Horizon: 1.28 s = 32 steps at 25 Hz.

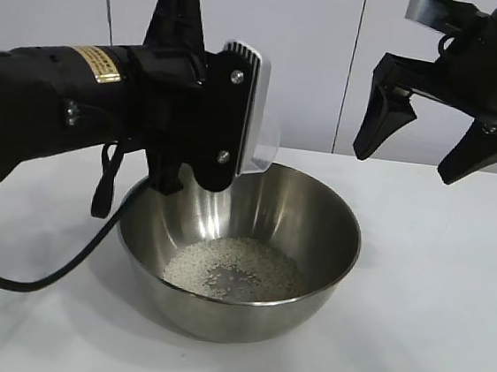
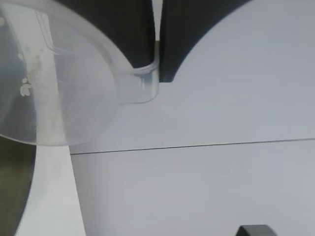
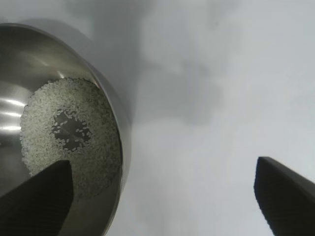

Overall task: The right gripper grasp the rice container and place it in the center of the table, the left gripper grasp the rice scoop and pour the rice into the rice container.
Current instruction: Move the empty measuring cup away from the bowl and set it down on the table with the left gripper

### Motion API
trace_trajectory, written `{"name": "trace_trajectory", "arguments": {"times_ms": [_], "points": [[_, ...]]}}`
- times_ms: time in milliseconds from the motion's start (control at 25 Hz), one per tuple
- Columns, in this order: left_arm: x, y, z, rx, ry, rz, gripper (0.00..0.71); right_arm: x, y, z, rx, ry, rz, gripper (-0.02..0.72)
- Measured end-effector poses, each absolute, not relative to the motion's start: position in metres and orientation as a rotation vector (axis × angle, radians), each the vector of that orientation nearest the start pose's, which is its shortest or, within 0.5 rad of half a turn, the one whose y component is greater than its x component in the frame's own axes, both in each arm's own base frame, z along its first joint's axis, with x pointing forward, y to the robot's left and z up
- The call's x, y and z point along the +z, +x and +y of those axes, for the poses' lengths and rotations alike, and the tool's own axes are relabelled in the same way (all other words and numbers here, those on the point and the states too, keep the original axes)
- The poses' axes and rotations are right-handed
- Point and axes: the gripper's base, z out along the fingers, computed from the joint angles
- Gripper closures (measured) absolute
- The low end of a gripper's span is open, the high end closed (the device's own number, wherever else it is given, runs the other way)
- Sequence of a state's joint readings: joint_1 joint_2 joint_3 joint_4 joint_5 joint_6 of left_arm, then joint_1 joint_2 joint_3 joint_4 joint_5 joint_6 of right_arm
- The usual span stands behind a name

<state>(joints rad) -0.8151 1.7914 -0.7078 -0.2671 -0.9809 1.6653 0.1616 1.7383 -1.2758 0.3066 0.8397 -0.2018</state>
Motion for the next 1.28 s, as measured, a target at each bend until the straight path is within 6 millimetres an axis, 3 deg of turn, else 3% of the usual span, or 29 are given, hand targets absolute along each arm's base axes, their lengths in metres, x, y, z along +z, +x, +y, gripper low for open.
{"name": "trace_trajectory", "arguments": {"times_ms": [320,440,840,1080,1280], "points": [[0.203,0.253,-0.222,0.466,0.926,1.19,0.7,0.241,0.351,0.078,0.363,-0.26,2.749,0.01],[0.219,0.25,-0.217,0.369,0.802,1.237,0.7,0.241,0.351,0.078,0.365,-0.246,2.751,0.01],[0.26,0.246,-0.194,-0.107,0.705,1.418,0.7,0.241,0.351,0.078,0.367,-0.237,2.752,0.01],[0.262,0.258,-0.169,-0.227,0.521,1.578,0.7,0.241,0.351,0.078,0.367,-0.237,2.752,0.01],[0.262,0.265,-0.159,-0.291,0.479,1.587,0.7,0.241,0.351,0.078,0.367,-0.236,2.753,0.01]]}}
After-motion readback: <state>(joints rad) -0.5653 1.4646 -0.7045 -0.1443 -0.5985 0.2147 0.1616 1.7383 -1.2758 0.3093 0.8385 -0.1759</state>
